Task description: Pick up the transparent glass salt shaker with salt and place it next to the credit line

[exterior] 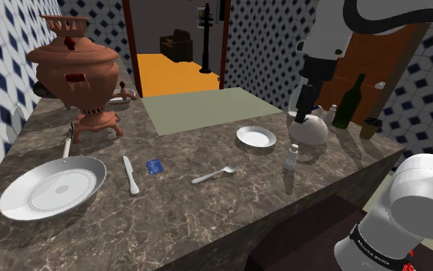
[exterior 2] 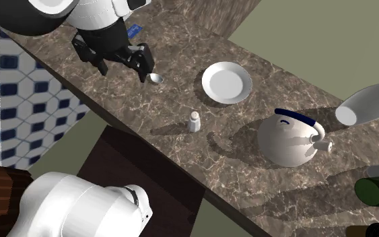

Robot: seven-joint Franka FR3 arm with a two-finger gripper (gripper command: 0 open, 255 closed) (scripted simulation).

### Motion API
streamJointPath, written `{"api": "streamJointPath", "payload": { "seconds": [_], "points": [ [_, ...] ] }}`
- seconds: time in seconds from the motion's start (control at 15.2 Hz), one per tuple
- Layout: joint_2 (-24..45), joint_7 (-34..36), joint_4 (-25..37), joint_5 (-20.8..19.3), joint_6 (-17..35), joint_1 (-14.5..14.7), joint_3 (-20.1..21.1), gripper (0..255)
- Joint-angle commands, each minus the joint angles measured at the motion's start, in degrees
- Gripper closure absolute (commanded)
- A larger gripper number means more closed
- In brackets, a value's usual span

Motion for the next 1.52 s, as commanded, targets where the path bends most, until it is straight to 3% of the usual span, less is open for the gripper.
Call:
{"api": "streamJointPath", "payload": {
  "seconds": [0.0,0.59,1.25,1.45],
  "points": [
    [0.0,0.0,0.0,0.0,0.0,0.0,0.0,0],
    [4.8,-11.5,-8.9,-5.3,12.5,-3.3,-9.4,0],
    [19.6,-24.8,-11.1,-8.8,28.3,-6.1,-20.3,0],
    [20.7,-24.9,-12.7,-8.7,31.0,-6.0,-20.5,0]
  ]
}}
